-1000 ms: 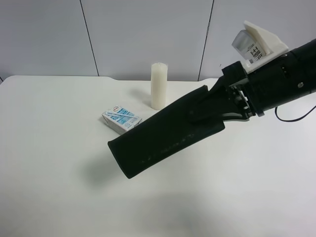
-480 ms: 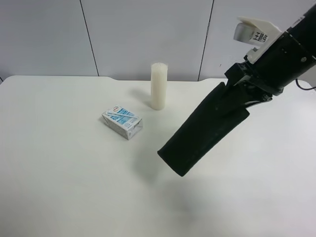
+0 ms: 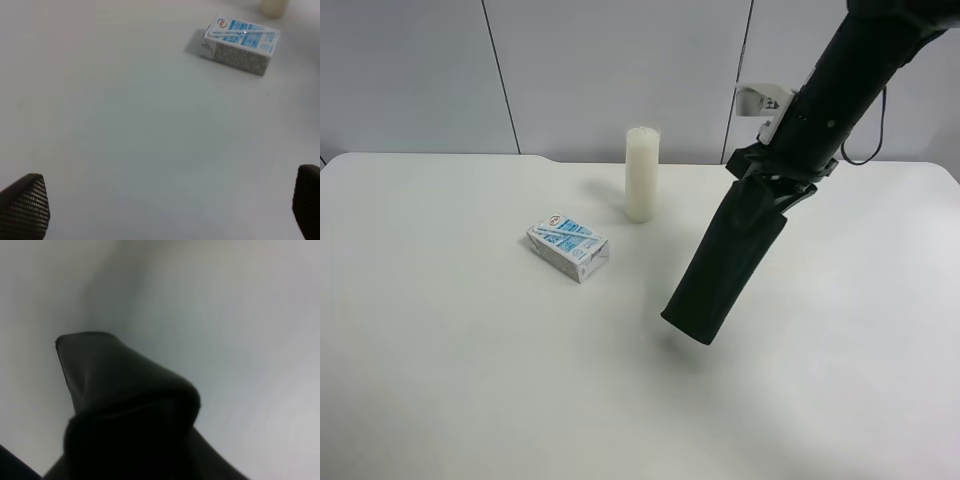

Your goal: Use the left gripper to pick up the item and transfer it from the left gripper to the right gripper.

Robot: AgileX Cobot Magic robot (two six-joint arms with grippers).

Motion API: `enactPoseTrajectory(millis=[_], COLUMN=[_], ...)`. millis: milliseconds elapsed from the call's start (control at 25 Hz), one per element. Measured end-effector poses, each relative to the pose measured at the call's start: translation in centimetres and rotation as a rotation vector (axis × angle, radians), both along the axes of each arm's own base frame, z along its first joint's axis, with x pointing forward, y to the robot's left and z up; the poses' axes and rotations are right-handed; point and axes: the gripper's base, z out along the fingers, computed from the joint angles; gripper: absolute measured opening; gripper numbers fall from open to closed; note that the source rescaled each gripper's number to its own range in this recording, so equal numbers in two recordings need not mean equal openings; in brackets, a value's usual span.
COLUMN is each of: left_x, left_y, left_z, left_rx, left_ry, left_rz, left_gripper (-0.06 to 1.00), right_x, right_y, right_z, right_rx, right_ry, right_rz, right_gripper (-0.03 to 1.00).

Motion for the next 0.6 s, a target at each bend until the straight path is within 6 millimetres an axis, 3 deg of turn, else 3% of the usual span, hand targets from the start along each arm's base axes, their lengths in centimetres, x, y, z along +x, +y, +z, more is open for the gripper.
enactPoseTrajectory(millis=[280,600], left_x=[0.0,0.0], left_y=[0.0,0.0], left_z=[0.0,0.0], left_rx=[0.001,0.002], left_ry=[0.0,0.0], left_rz=[0.0,-0.001], left_gripper=[0.99,0.99], right_x=[1.2,1.3], right_y=[0.7,0.8], right_z=[-3.6,-3.8], right_rx=[0.028,0.032], right_ry=[0.078,0.082], right_rz=[0.067,0.074], right_gripper=[0.0,0.0])
